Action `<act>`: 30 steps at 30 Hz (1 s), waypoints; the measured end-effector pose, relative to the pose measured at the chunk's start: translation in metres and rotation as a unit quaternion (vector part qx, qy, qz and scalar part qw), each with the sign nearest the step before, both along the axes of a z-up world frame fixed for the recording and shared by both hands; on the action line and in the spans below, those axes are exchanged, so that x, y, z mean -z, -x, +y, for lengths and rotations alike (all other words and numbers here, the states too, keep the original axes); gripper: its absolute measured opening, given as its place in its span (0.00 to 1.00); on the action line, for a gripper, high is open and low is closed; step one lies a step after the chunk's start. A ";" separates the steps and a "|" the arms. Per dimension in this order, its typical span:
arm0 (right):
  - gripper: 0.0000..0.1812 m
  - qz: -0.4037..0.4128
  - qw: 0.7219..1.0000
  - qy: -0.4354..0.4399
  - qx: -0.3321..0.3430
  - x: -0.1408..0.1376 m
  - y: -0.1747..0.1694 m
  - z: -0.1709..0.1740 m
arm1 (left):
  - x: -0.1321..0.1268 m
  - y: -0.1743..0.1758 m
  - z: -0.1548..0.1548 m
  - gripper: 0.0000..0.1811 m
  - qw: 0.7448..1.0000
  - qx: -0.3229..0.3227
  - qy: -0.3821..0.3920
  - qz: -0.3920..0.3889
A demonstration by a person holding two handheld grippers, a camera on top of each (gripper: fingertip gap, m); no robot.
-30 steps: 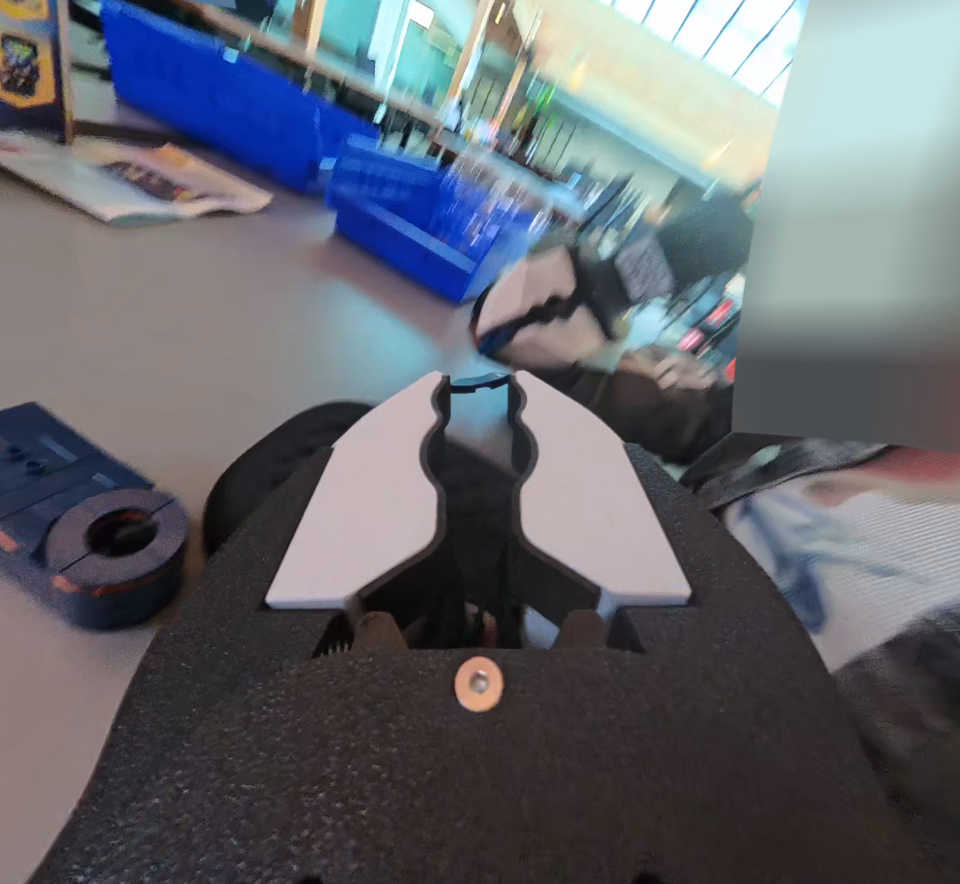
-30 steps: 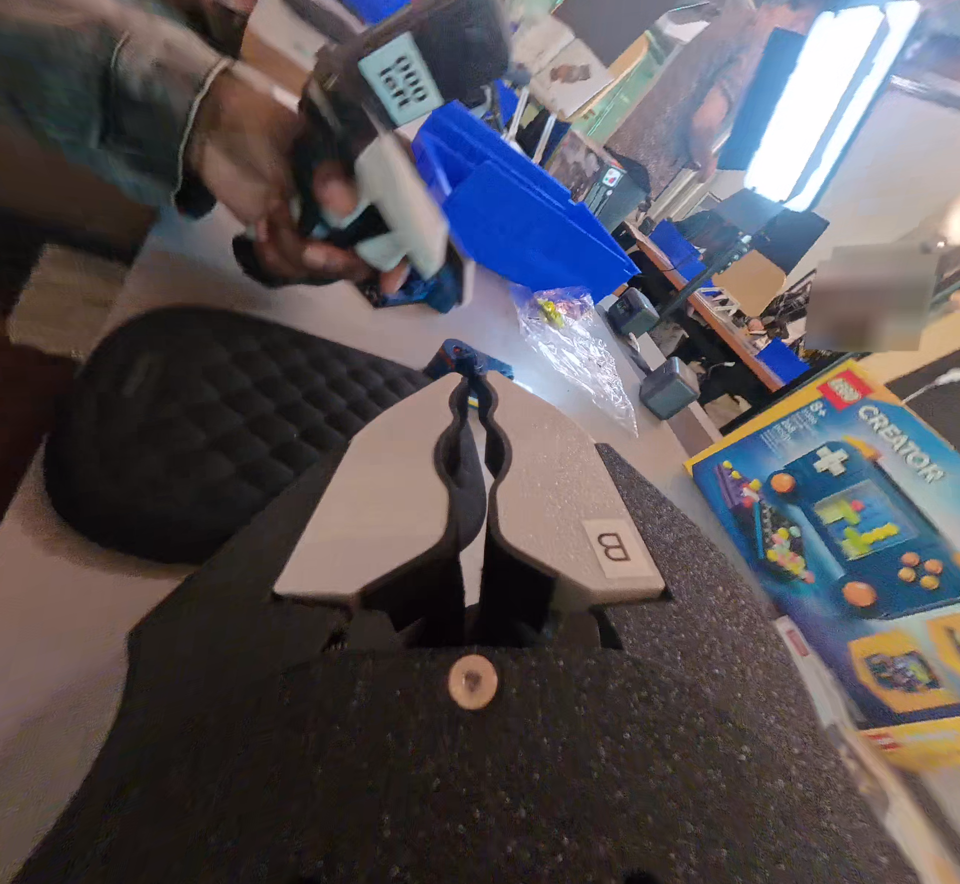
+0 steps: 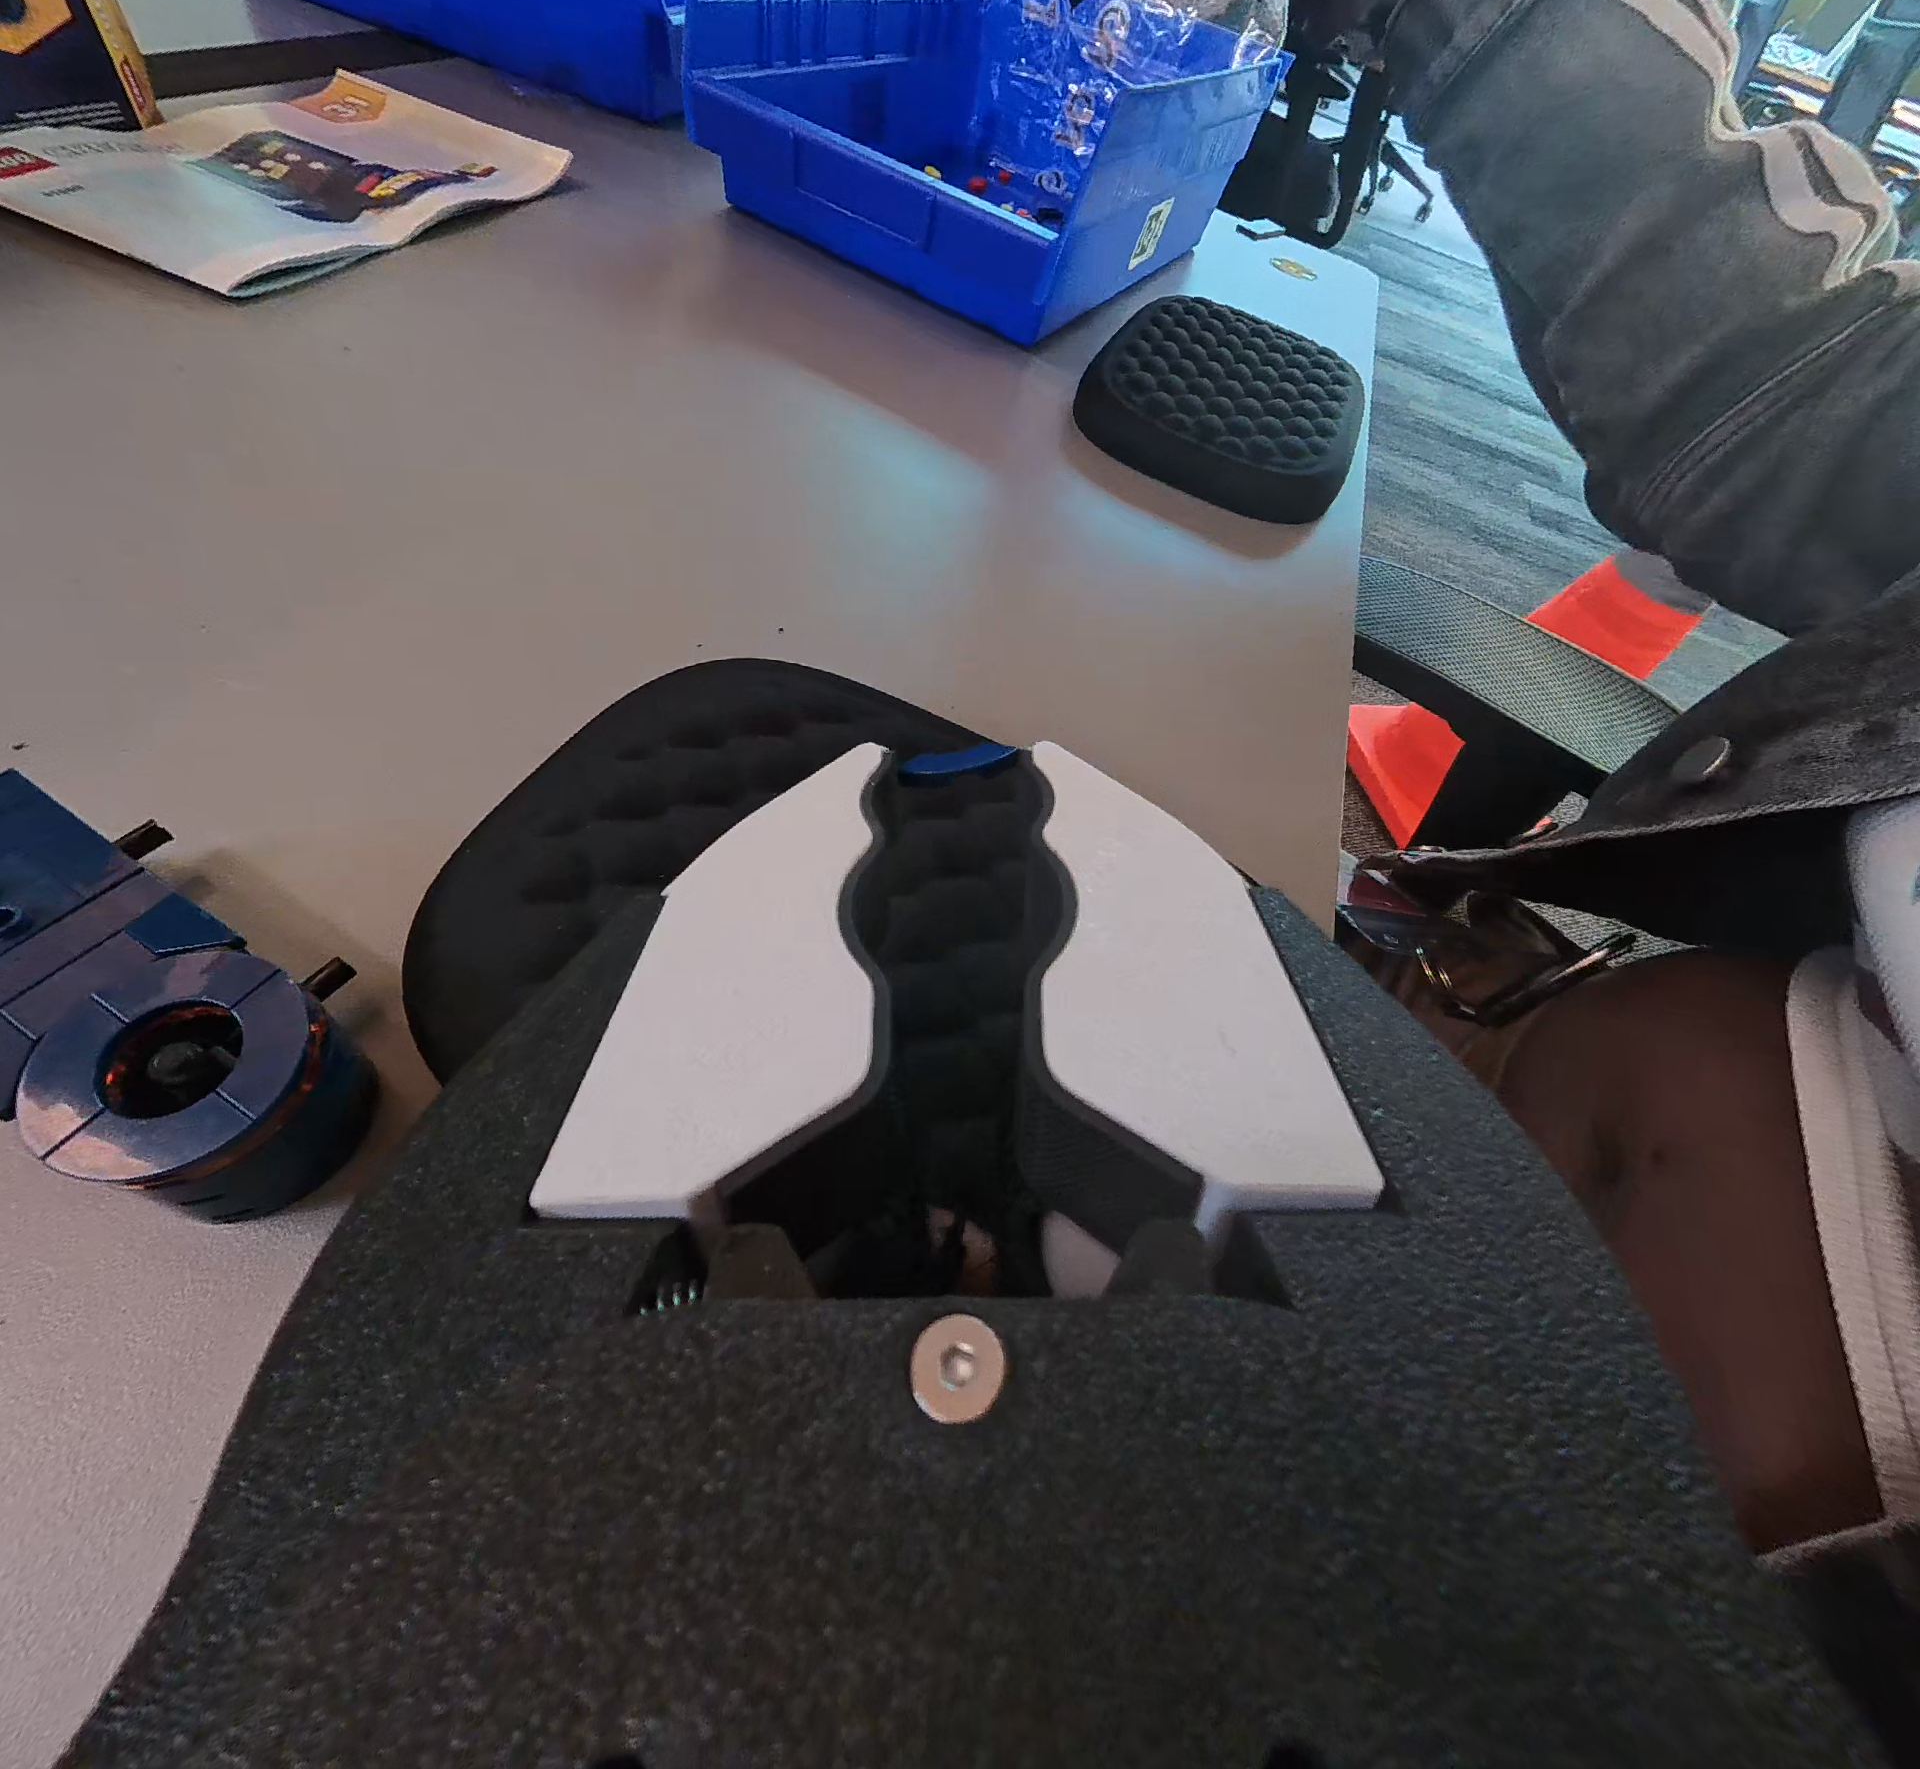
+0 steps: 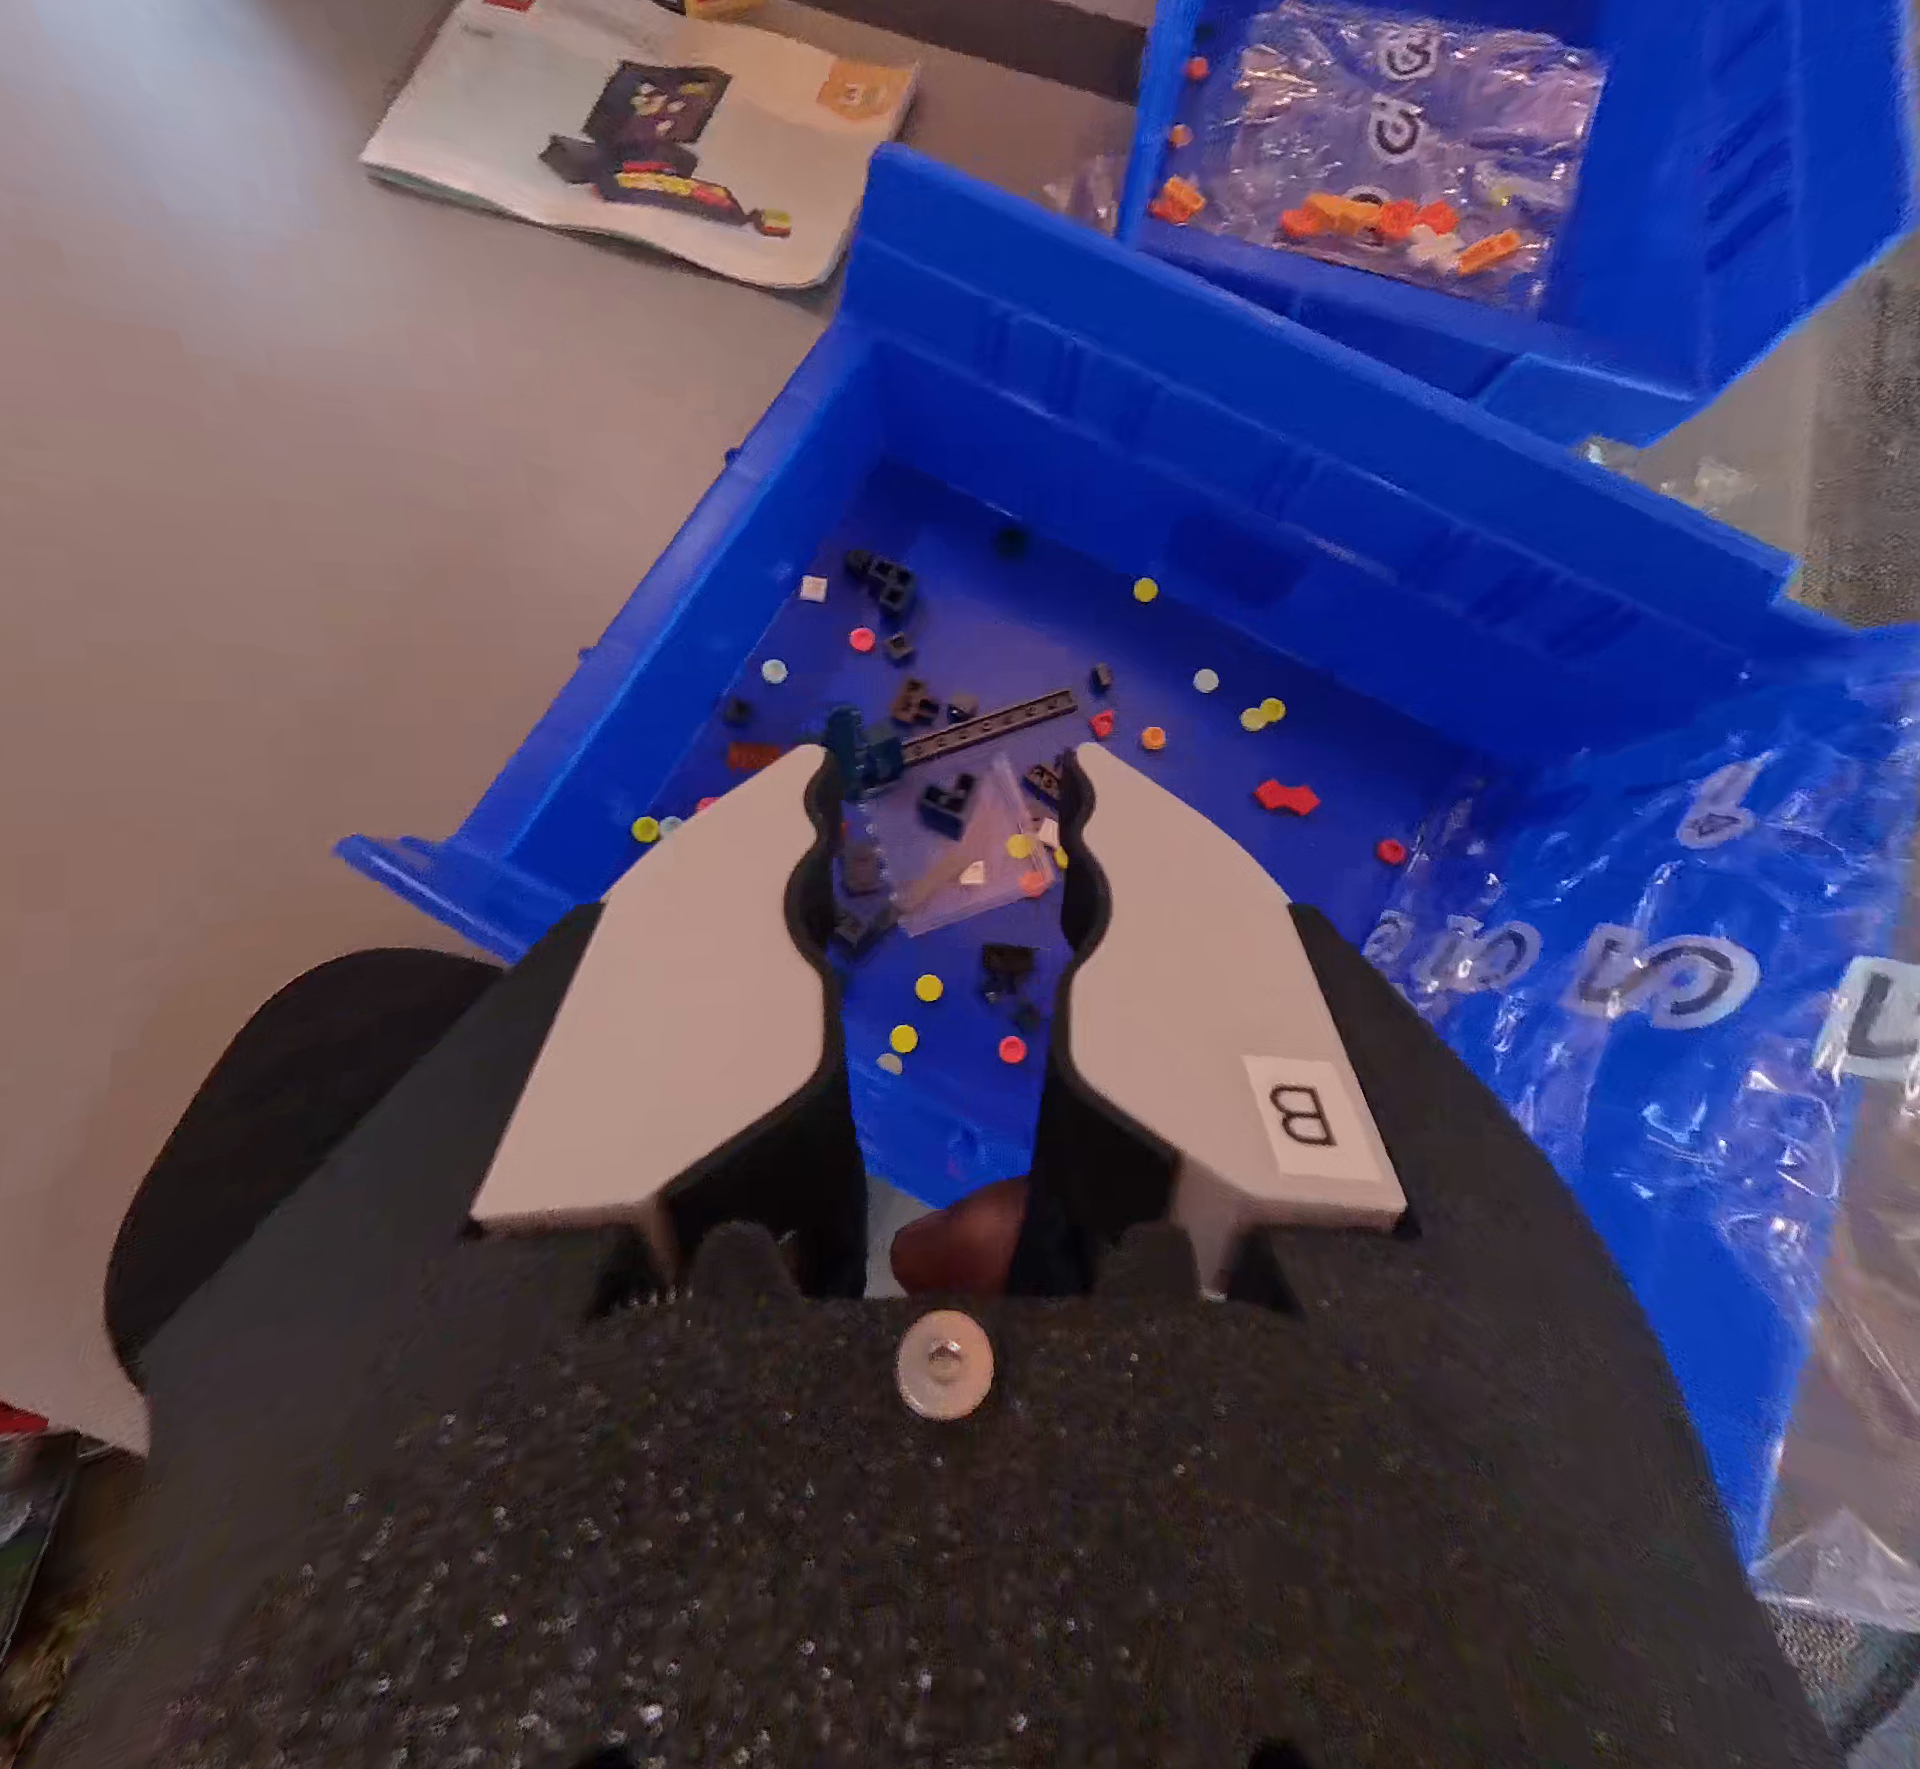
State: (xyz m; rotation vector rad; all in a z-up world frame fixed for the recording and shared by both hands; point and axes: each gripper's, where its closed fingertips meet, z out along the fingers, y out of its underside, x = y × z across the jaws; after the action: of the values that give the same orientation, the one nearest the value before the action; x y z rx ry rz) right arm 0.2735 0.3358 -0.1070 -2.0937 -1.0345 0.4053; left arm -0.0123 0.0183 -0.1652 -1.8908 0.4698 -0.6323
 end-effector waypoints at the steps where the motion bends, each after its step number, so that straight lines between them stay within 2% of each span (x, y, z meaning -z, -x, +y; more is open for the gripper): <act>1: 0.26 -0.004 1.000 0.005 -0.013 0.002 0.000 -0.002 | 0.000 0.000 0.000 0.12 1.000 -0.001 0.000 -0.001; 5: 0.41 -0.062 0.994 0.051 -0.068 0.019 -0.009 -0.019 | -0.001 0.000 -0.001 0.11 1.000 0.001 -0.002 -0.006; 9: 0.42 -0.087 0.990 0.085 -0.077 0.025 -0.022 -0.023 | -0.001 0.000 -0.001 0.12 1.000 0.002 -0.002 -0.010; 16: 0.38 -0.084 0.992 0.059 -0.075 0.013 -0.031 -0.030 | -0.006 0.002 -0.003 0.12 0.999 0.005 -0.008 -0.032; 18: 0.31 -0.020 0.994 -0.006 -0.108 -0.010 -0.006 -0.041 | -0.009 0.000 -0.005 0.12 0.999 0.020 -0.012 -0.047; 19: 0.29 0.030 0.986 -0.051 -0.154 -0.027 0.018 -0.058 | -0.012 -0.001 -0.008 0.12 0.998 0.033 -0.017 -0.058; 21: 0.28 0.101 0.946 -0.158 -0.263 -0.055 0.068 -0.110 | -0.024 -0.004 -0.013 0.12 0.993 0.059 -0.044 -0.097; 24: 0.25 0.141 0.851 -0.309 -0.401 -0.065 0.141 -0.204 | -0.059 -0.010 -0.026 0.11 0.970 0.099 -0.106 -0.196; 26: 0.16 0.162 0.793 -0.361 -0.465 -0.056 0.184 -0.266 | -0.079 -0.016 -0.037 0.11 0.950 0.130 -0.127 -0.255; 27: 0.14 0.175 0.767 -0.372 -0.492 -0.050 0.203 -0.293 | -0.087 -0.018 -0.042 0.11 0.940 0.142 -0.132 -0.282; 30: 0.15 0.218 0.718 -0.386 -0.537 -0.041 0.243 -0.351 | -0.104 -0.021 -0.054 0.11 0.908 0.176 -0.131 -0.357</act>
State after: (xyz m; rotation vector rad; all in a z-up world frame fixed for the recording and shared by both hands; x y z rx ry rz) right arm 0.0308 -0.0151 -0.0661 -0.4437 -1.6514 0.7867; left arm 0.0089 -0.0356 -0.0615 -1.2051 0.3829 -1.3611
